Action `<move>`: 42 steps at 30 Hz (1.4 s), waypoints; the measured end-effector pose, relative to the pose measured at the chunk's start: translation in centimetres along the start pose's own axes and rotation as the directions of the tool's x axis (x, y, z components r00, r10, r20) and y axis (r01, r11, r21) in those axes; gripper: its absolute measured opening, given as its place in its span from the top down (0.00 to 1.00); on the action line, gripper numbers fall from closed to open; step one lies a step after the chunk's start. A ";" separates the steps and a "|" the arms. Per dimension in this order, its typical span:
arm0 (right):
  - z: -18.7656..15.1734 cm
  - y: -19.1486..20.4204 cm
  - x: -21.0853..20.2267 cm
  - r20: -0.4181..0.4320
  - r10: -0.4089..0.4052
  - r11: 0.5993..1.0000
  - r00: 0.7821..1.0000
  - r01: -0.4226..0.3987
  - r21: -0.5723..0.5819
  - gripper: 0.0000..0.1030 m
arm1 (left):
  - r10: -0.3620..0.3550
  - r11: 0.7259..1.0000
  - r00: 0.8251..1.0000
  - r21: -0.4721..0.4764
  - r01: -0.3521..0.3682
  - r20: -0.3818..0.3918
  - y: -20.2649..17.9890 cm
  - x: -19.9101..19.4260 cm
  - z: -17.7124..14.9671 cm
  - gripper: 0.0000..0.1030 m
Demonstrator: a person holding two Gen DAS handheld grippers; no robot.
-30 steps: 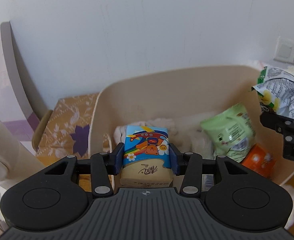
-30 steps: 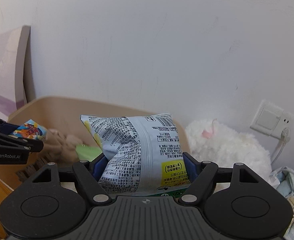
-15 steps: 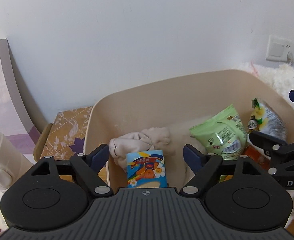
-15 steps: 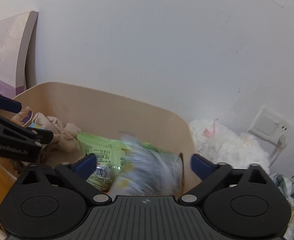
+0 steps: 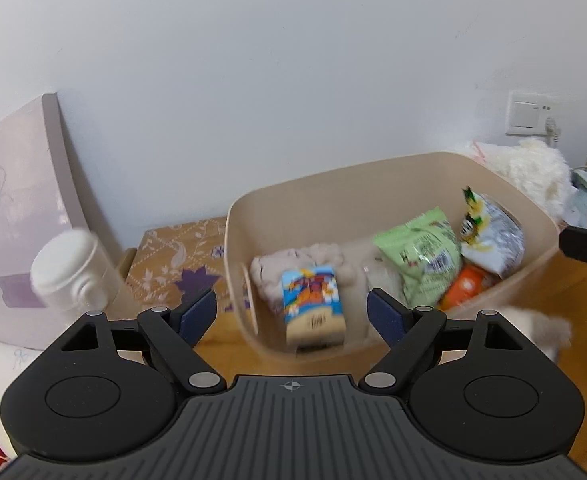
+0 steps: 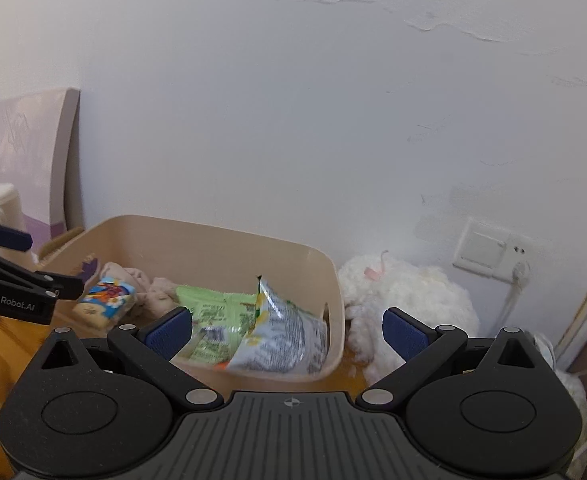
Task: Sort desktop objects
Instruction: 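Grasp the brown claw clip with the left gripper while the right grasps the green plaid scrunchie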
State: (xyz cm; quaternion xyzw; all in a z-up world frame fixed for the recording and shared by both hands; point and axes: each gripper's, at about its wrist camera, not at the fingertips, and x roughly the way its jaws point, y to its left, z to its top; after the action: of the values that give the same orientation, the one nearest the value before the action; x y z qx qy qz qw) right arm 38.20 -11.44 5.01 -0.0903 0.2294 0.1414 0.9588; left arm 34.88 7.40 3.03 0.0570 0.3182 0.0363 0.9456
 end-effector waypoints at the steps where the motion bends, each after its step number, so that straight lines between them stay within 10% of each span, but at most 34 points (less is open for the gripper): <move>1: -0.4 -0.2 -0.8 0.000 0.009 1.000 1.000 -0.009 0.016 0.00 | -0.011 1.000 1.000 0.001 0.011 -0.002 0.2 -0.6 -0.5 0.18; 22: -11.3 5.3 -8.7 -0.045 0.159 0.984 0.986 -0.155 0.093 0.00 | -0.118 0.943 0.987 0.299 0.144 -0.106 0.8 -4.6 -12.0 0.18; 42: -13.9 9.7 -5.4 -0.048 0.040 0.998 0.998 -0.042 -0.045 0.12 | -0.320 0.866 0.932 0.345 0.361 -0.172 -0.1 1.3 -14.3 0.18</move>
State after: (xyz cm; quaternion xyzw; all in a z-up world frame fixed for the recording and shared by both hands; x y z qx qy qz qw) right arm 24.79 -6.86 -5.67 -0.1111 0.2506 0.1643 0.9476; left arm 27.27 8.66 -9.03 0.1757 0.3754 -0.1889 0.8902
